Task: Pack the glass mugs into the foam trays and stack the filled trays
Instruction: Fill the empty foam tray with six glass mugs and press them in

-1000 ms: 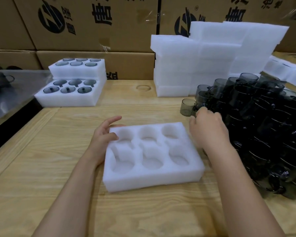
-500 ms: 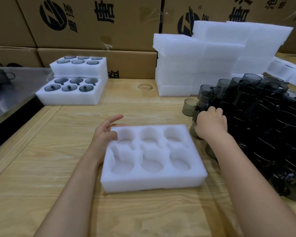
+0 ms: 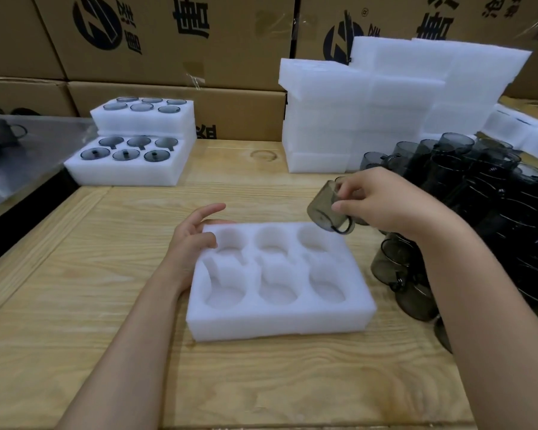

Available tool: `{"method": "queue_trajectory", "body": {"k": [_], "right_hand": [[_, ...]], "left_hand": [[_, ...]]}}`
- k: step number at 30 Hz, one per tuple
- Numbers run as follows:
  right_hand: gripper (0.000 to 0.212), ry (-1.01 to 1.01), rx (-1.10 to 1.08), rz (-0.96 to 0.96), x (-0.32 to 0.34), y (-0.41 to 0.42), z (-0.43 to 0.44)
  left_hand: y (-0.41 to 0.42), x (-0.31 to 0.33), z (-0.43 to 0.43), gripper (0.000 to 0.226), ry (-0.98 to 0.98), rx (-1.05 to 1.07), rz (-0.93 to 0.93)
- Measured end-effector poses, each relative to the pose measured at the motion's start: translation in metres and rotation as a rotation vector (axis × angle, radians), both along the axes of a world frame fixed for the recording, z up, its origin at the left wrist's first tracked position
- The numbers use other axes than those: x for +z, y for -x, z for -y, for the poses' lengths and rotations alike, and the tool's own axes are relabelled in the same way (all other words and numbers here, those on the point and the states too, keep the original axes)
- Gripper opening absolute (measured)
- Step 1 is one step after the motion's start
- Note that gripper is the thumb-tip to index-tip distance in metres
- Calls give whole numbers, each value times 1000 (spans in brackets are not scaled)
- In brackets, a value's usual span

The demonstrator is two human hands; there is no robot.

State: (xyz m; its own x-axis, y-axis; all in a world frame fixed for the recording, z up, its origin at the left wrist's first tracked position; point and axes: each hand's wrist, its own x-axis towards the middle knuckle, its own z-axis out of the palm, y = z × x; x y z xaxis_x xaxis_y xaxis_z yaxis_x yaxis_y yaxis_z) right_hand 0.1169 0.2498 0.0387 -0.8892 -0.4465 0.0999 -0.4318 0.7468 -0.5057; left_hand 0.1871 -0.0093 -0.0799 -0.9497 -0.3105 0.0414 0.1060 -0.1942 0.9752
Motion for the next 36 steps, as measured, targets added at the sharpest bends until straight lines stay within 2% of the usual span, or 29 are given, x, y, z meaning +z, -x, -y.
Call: {"method": "queue_trajectory", "body": {"k": [4,5,7,9,21,27,31,36], "right_hand": [[16,4,3,50,-14,3,8],[22,19,-4,67,-16,3,8],[48,13,17,104,-15,3,7],[61,-58,73,116,-14,2,8],[55,-351,195,17,-23,-3,22],[58,-317,202,99,-35,4,14],[70,-177,167,65,-53,5,24],[67,-353,163,-31,-95,-2,37]], "left_hand": [[1,-2,1,68,7,-6,5],[1,-2,1,67,7,-9,6],[1,-3,2,66,7,-11,10],[1,-3,2,66,8,-10,15],[3,-6,2,65,24,-7,30],[2,-5,1,64,38,-11,31],[2,-4,0,64,45,-13,35],[1,-3,-1,64,27,-19,32]]}}
